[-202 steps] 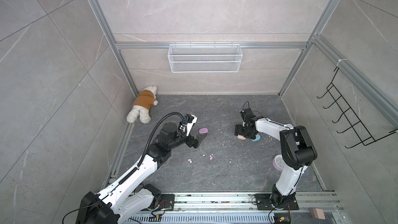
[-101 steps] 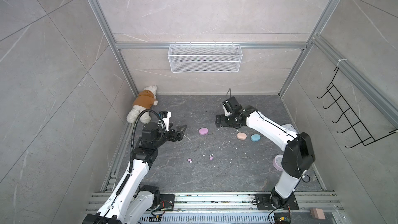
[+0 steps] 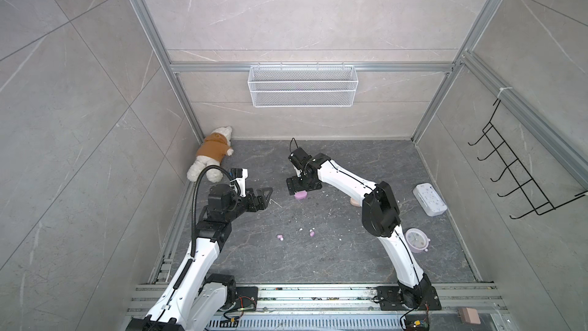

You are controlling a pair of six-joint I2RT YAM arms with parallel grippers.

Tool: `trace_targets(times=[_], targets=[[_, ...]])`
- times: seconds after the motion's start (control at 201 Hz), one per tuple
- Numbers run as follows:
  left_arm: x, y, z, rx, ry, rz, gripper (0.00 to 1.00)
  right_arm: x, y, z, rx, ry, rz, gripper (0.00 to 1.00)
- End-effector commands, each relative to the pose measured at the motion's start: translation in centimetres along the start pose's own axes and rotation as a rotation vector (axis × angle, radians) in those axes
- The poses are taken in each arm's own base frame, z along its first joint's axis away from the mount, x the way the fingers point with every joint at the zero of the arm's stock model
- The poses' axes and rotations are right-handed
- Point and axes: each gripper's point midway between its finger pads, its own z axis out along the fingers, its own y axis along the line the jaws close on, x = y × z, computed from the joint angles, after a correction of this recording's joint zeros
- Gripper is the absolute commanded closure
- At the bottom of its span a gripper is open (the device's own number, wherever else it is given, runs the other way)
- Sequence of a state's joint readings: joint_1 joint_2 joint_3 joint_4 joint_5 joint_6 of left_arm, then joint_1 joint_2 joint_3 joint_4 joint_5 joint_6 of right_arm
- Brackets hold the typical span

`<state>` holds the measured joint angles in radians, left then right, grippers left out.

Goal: Insert wireless bluetooth earbuds into charging case
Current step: Pick up the charging case from the center of the table.

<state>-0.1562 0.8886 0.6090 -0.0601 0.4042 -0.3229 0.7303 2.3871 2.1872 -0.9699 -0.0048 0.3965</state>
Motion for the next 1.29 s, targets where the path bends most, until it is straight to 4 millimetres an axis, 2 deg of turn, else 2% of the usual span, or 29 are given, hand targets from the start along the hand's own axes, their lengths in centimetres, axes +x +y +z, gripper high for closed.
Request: trace_targets(times=[0.0, 0.109, 0.149, 0.174, 0.522, 0.707, 0.781, 1.04, 1.189, 1.209, 1.289], targets=[[-0.6, -0.7, -0.4, 0.030, -0.020, 0.002, 0.05, 0.9, -0.2, 1.0, 0.045, 0.066, -0.045, 0.05], [-0.6, -0.6, -0.4, 0.026, -0.021, 0.004, 0.05, 1.1, -0.2, 2.4, 0.063, 0.103, -0.058, 0.07], [-0.7, -0.6, -0.4, 0.024, -0.022, 0.005, 0.05, 0.7, -0.1, 1.9, 0.068, 0.096, -0.060, 0.09], [-0.6, -0.6, -0.4, 0.026, -0.021, 0.005, 0.05, 1.1, -0.4, 3.0, 0.081, 0.118, -0.062, 0.10], [-0.8, -0.7, -0.5, 0.032, -0.025, 0.009, 0.05, 1.4, -1.0, 3.8, 0.112, 0.144, -0.073, 0.12], [-0.9, -0.8, -0.5, 0.033, -0.030, 0.010, 0.05, 0.9, -0.8, 3.3, 0.109, 0.119, -0.063, 0.23], [-0.9, -0.8, -0.6, 0.034, -0.032, 0.011, 0.05, 0.7, -0.8, 3.0, 0.108, 0.112, -0.063, 0.32], [-0.8, -0.8, -0.7, 0.031, -0.031, 0.015, 0.04, 1.5, -1.0, 3.4, 0.108, 0.139, -0.062, 0.38], [-0.6, -0.8, -0.6, 0.028, -0.017, 0.035, 0.04, 0.9, -0.7, 1.6, 0.097, 0.109, -0.063, 0.40], [-0.6, -0.8, -0.6, 0.027, -0.013, 0.042, 0.04, 0.3, -0.6, 0.1, 0.088, 0.081, -0.061, 0.40], [-0.5, -0.9, -0.4, 0.034, 0.004, 0.071, 0.04, 0.0, -0.5, -2.2, 0.083, 0.054, -0.067, 0.40]])
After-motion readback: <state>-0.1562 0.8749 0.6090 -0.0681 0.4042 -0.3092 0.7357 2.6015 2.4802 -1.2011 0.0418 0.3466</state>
